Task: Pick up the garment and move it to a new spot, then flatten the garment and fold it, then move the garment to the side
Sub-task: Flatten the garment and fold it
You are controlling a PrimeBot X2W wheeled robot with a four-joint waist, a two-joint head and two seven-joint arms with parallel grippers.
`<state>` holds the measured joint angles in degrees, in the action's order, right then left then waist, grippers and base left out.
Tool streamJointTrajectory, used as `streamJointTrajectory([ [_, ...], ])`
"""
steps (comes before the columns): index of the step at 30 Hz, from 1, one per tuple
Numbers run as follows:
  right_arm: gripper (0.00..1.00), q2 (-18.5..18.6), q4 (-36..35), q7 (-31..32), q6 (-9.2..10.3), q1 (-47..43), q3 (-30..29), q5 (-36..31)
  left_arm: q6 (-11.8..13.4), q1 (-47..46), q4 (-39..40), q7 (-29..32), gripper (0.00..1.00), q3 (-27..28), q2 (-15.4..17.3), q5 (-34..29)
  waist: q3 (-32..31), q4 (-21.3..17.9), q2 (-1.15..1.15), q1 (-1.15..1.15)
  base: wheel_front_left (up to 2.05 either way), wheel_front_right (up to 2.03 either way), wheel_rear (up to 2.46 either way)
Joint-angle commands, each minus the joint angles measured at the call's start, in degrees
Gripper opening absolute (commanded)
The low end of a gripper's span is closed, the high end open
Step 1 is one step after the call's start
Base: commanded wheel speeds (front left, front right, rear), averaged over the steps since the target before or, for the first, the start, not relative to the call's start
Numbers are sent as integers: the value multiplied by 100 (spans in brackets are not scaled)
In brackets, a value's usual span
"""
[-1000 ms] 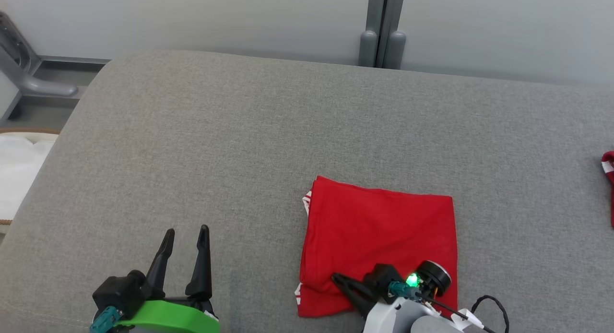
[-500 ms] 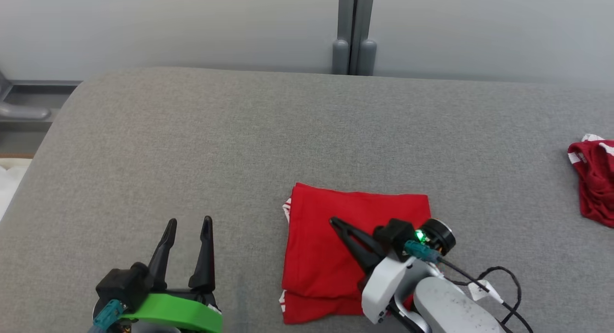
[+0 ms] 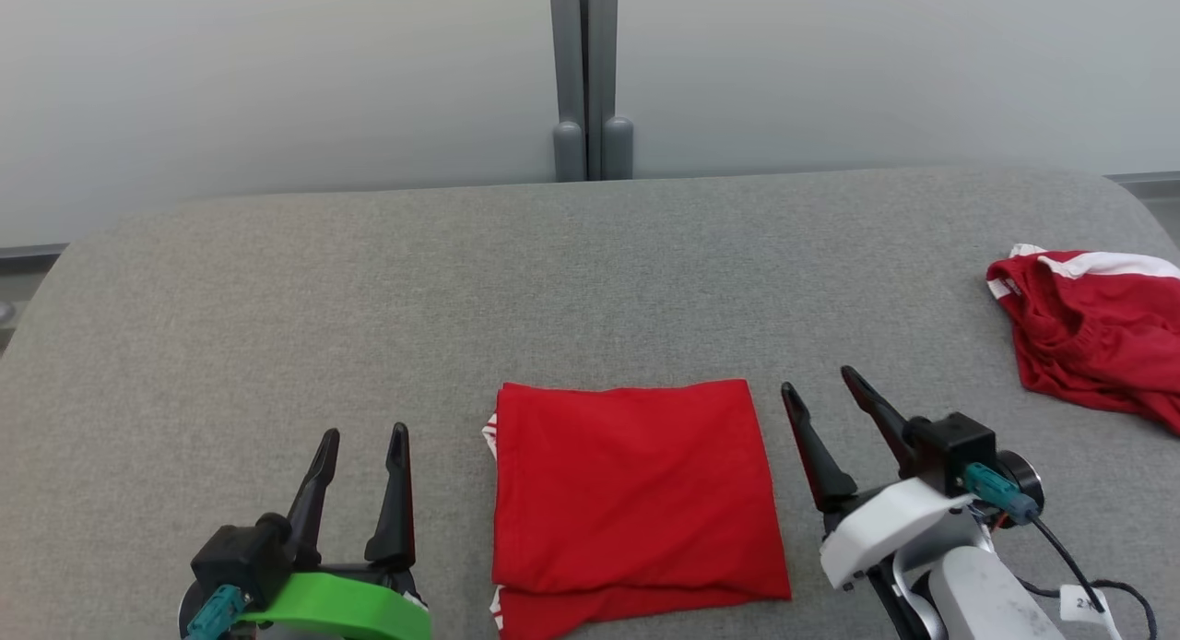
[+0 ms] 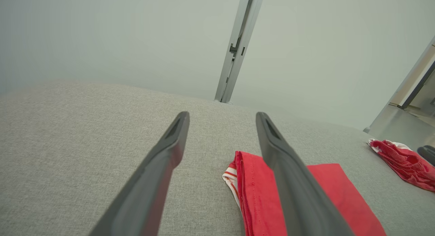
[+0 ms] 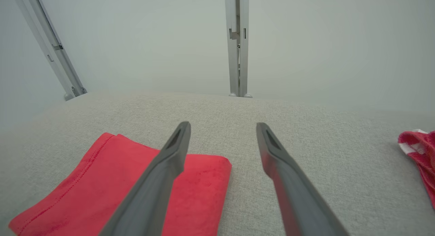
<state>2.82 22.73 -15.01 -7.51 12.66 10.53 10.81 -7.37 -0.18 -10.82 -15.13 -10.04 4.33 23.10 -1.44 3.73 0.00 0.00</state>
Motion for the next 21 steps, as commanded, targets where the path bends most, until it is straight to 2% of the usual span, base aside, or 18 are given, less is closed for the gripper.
streamJointTrajectory([
  [1,100,17,-75,-20,6,-155,-108,-38,-21,82,-13,1,100,38,-16,-56,-83,-116,0,0,0,0,0],
  [11,100,18,-471,-21,6,-784,-813,207,-21,412,-183,0,100,273,-73,-165,-132,-305,0,0,0,0,0],
  [21,100,19,-435,-21,6,-893,-894,343,-21,536,-280,0,100,378,-111,-229,-132,-338,0,0,0,0,0],
])
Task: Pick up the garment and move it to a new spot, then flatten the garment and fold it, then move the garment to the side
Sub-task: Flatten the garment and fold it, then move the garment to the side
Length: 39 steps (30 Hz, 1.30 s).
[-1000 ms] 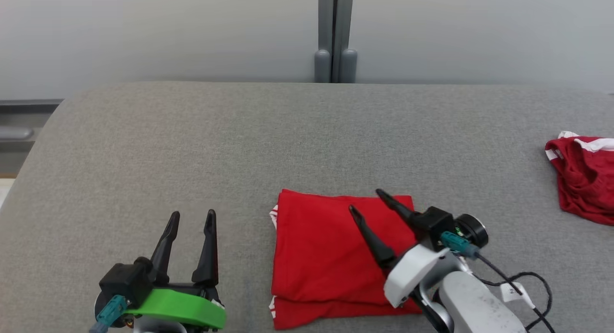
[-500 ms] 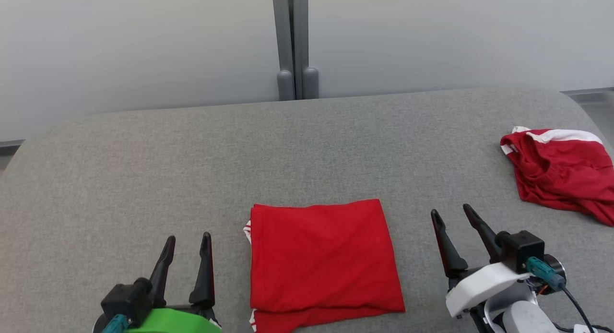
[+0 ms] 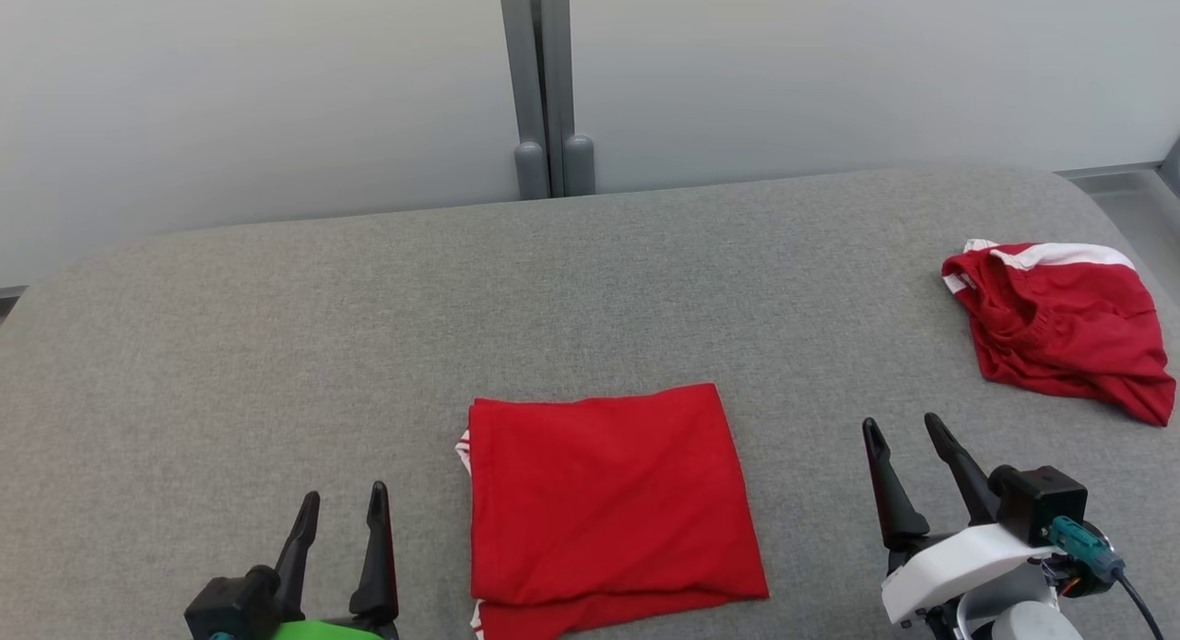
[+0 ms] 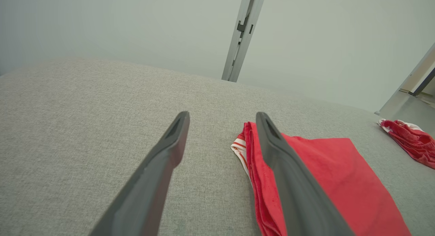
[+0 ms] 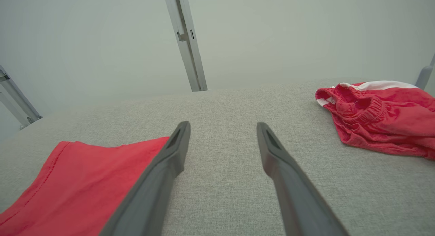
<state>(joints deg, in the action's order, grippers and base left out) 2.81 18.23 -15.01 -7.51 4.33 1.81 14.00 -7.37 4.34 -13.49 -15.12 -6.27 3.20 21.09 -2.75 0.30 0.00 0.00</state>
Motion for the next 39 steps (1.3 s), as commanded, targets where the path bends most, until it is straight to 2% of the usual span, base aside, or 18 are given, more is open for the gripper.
streamJointTrajectory([
  [1,100,20,21,-21,6,-56,-31,22,-21,80,-24,-1,100,-6,-1,-29,0,9,0,0,0,0,0],
  [19,100,20,189,-21,6,-16,58,0,-21,44,-120,-1,100,-59,-21,-105,-32,92,0,0,0,0,0],
  [28,100,19,517,-21,6,333,186,-285,-21,-41,-162,0,100,-115,-23,-120,-40,267,0,0,0,0,0],
  [32,100,19,835,326,6,757,329,-457,-21,-34,-168,-1,100,-99,-23,-126,-25,372,0,0,0,0,0],
  [39,100,19,1396,1299,6,1288,426,-577,-21,-97,-198,0,100,-143,-24,-89,65,672,0,0,0,0,0],
])
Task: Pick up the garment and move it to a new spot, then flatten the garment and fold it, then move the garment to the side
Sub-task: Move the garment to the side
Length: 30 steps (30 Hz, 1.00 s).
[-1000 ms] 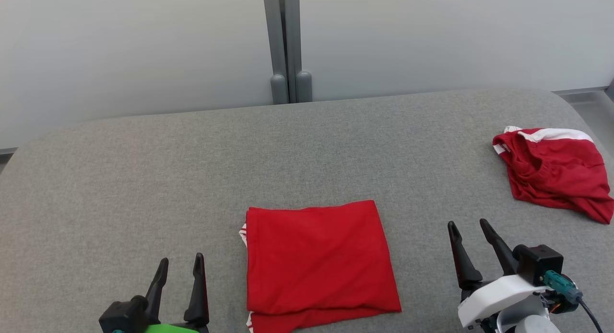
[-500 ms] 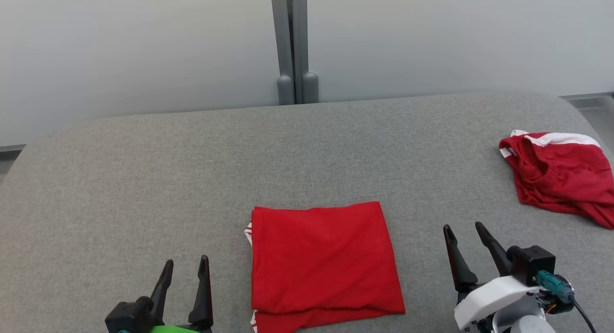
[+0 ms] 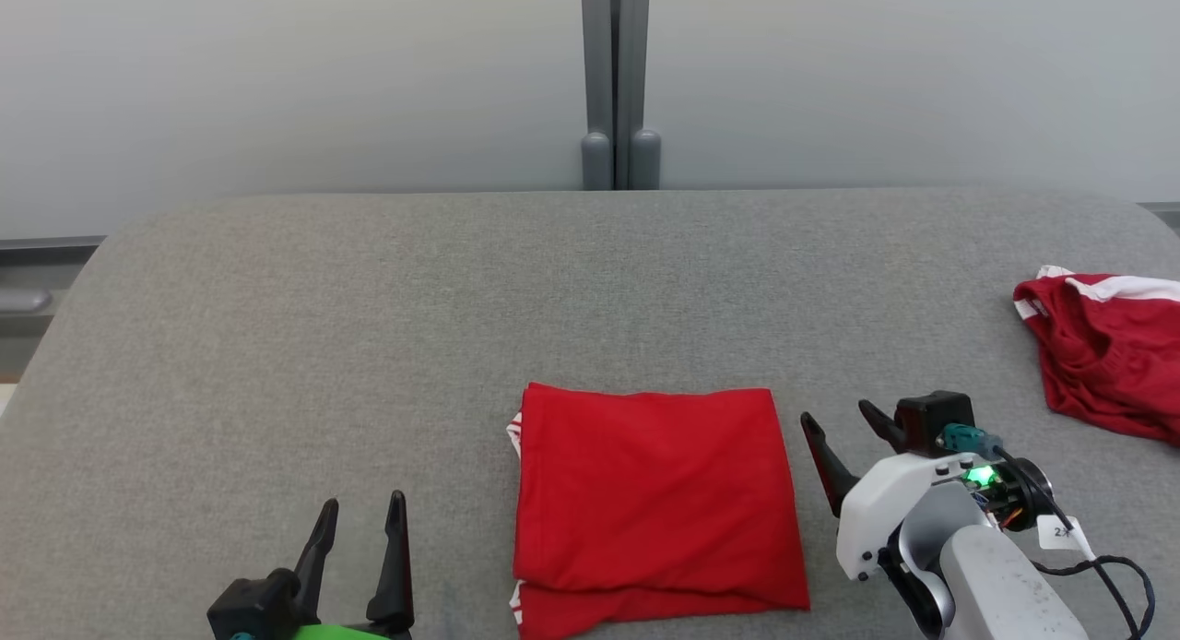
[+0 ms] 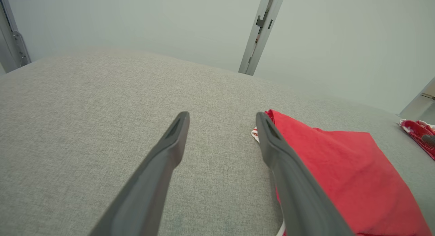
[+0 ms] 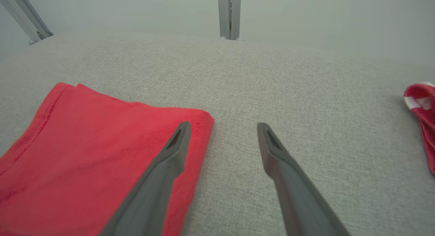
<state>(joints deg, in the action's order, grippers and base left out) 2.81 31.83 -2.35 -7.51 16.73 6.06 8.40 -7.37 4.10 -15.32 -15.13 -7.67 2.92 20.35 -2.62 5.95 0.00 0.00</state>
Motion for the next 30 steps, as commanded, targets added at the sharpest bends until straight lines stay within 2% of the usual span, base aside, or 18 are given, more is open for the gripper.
streamJointTrajectory([
  [1,100,20,114,132,6,78,11,-2,-21,-81,-18,1,100,-6,5,-11,65,146,0,0,0,0,0],
  [7,100,20,707,704,6,177,127,188,-21,-101,-37,1,100,-3,2,-16,156,405,0,0,0,0,0],
  [12,100,21,1050,819,6,256,257,498,-21,-120,-37,1,100,5,2,-27,249,572,0,0,0,0,0],
  [20,100,16,1435,976,5,581,747,789,-21,-188,-4,1,100,23,1,18,402,618,0,0,0,0,0],
  [21,88,16,1476,980,5,627,794,814,-21,-207,-6,1,100,5,1,28,420,613,0,0,0,0,0],
  [22,58,12,1518,974,5,690,847,852,-21,-237,-5,1,100,-18,0,38,444,604,0,0,0,0,0],
  [24,28,10,1572,924,5,806,930,890,-21,-267,4,1,100,-49,0,66,483,573,0,0,0,0,0],
  [25,16,11,1589,892,5,879,959,902,-21,-270,10,1,100,-60,1,66,504,545,0,0,0,0,0],
  [27,0,13,1622,813,5,1019,975,869,-21,-273,24,1,100,-72,0,89,539,465,0,0,0,0,0],
  [29,0,26,1659,748,6,1170,945,792,-21,-281,54,1,100,-71,2,105,575,350,0,0,0,0,0],
  [30,0,52,1735,697,8,1468,781,462,-21,-325,120,1,100,-79,2,114,650,21,0,0,0,0,0],
])
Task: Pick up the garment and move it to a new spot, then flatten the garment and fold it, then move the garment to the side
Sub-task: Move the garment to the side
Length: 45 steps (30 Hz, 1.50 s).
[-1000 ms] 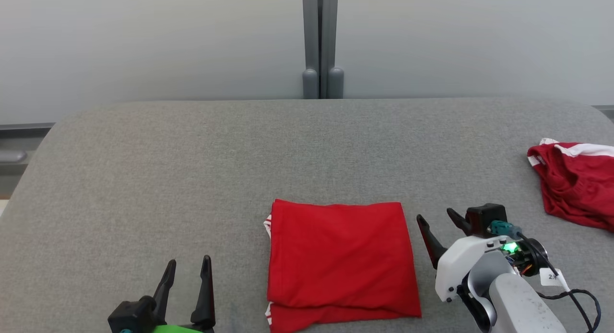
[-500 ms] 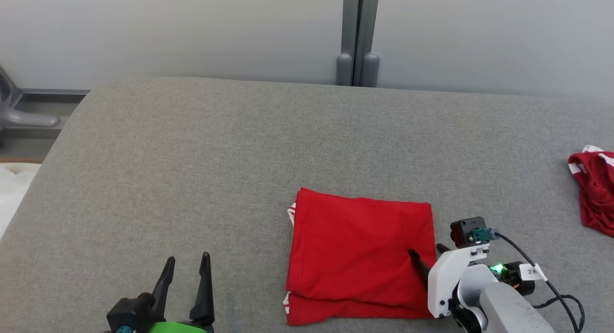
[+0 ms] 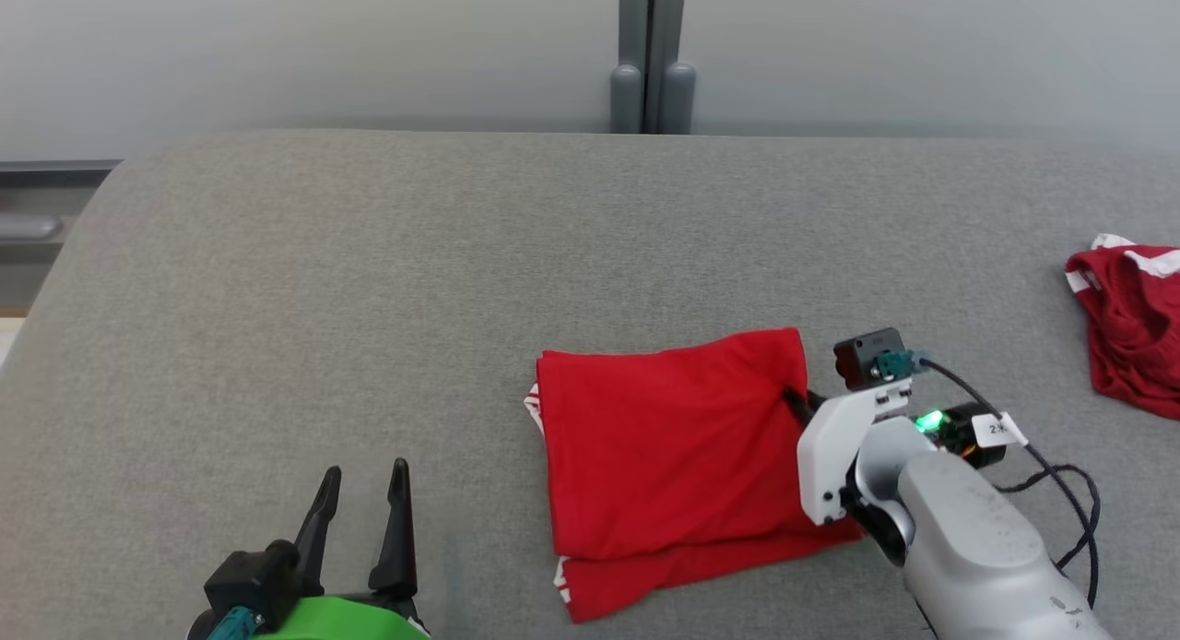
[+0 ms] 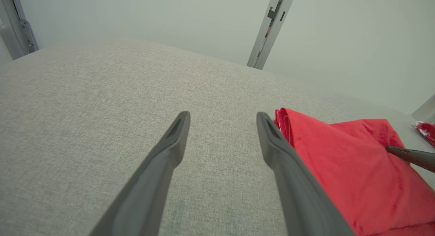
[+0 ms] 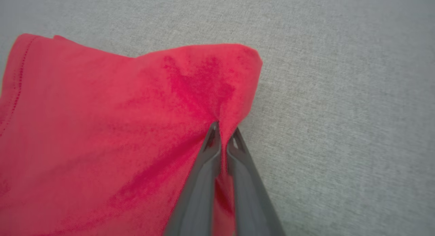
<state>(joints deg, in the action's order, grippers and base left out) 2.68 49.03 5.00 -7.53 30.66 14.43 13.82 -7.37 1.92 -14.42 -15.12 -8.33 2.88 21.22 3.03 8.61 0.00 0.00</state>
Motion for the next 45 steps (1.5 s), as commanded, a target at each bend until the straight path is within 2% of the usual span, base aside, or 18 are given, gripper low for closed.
streamJointTrajectory([
  [1,0,89,15,-55,10,137,-90,-158,-21,-115,48,0,100,2,5,30,105,-341,0,0,0,0,0],
  [8,0,437,-177,41,10,506,-371,-624,-21,-262,206,0,100,-67,5,-35,351,-1196,0,0,0,0,0],
  [15,0,744,-565,157,10,691,-564,-820,-21,-555,286,0,100,-221,9,-206,755,-2033,0,0,0,0,0],
  [18,0,770,-745,181,10,734,-655,-831,-21,-692,267,0,100,-239,10,-290,931,-2355,0,0,0,0,0],
  [24,0,709,-1026,177,10,713,-875,-870,-21,-885,203,0,100,-331,92,-383,1142,-2757,0,0,0,0,0],
  [33,0,576,-1196,131,10,715,-987,-915,-21,-981,171,0,100,-403,162,-383,1208,-2841,0,0,0,0,0],
  [39,0,591,-1223,175,10,1171,-902,-1002,-21,-994,174,0,100,-403,197,-387,1255,-2689,0,0,0,0,0],
  [45,0,770,-892,286,10,1838,-921,-1064,-21,-1038,157,1,100,-471,208,-392,1320,-2458,0,0,0,0,0],
])
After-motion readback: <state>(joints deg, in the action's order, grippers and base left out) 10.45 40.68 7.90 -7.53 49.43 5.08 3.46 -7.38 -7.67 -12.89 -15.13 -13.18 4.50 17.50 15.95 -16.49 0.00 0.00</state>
